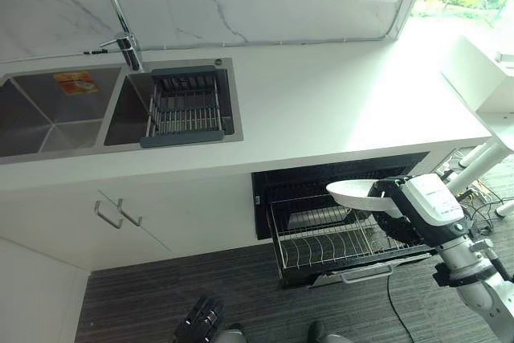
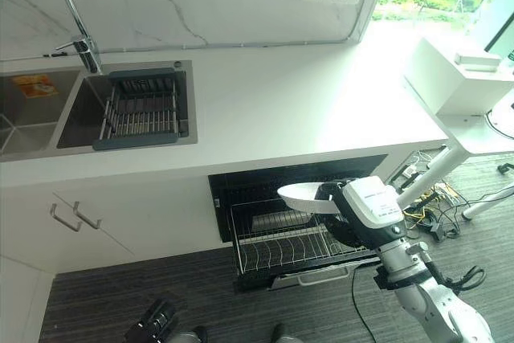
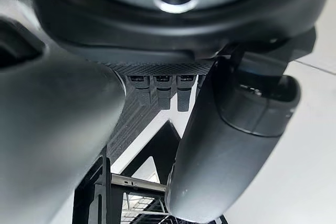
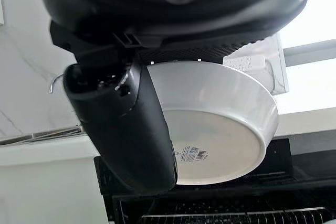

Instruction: Place the dishes in the dishwasher.

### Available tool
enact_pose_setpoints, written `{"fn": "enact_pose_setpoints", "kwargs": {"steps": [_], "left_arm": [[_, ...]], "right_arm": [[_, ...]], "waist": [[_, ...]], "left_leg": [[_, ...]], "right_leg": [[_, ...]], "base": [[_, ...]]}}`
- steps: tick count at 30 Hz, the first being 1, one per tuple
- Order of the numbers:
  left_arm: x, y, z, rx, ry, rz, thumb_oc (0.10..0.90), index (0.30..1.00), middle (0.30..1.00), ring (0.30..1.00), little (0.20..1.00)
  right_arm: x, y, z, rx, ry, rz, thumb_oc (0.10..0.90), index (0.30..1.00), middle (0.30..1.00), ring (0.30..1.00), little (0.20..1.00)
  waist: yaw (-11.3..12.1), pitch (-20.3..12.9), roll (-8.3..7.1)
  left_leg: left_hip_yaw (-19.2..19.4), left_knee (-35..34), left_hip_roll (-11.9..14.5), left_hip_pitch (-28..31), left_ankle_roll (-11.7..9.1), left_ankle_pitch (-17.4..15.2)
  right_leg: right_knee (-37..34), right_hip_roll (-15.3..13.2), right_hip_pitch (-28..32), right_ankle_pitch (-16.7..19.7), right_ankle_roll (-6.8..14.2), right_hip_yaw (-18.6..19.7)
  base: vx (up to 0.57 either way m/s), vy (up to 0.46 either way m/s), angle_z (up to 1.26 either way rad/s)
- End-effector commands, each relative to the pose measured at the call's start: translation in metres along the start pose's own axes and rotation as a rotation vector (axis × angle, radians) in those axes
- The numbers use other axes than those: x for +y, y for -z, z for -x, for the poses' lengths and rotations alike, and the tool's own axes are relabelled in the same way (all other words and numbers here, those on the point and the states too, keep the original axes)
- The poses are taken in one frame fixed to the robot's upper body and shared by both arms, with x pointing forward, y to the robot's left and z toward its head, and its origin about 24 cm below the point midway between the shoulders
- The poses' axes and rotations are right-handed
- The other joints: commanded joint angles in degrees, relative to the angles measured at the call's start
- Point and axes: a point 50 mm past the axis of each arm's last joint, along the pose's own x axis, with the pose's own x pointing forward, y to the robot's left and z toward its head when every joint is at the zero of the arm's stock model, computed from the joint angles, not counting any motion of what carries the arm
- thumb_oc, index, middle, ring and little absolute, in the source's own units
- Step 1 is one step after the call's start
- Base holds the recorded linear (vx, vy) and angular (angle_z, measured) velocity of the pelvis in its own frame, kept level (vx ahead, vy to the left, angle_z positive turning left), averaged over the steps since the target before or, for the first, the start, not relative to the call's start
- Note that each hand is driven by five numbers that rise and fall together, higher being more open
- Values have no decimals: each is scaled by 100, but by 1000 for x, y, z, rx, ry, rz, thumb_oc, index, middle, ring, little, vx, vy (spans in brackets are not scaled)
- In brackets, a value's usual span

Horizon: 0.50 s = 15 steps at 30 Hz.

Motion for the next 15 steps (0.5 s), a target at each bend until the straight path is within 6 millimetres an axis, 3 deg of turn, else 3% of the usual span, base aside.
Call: {"fn": "enact_pose_setpoints", "kwargs": {"steps": [1,10,15], "left_arm": [[-5,-21,-5,-50,47,-29,800,900,900,900,900],[-9,-20,-9,-42,38,-52,800,900,900,900,900],[-9,-16,-9,-22,33,-65,800,900,900,900,900]], "right_arm": [[-35,1,-24,-70,239,33,400,300,300,300,300],[2,13,-24,33,316,2,400,300,300,300,300],[9,19,-32,90,342,-6,400,300,300,300,300]], "waist": [[119,-148,-24],[309,-150,13],[414,-161,48]], "left_leg": [[263,104,169,123,-82,-499],[159,104,126,142,-58,-502],[102,104,116,142,-60,-485]], "right_leg": [[398,-390,168,-530,562,-298],[398,-421,248,-561,541,-383],[398,-441,289,-581,517,-443]], "base": [[0,0,0],[18,3,3],[24,8,12]]}}
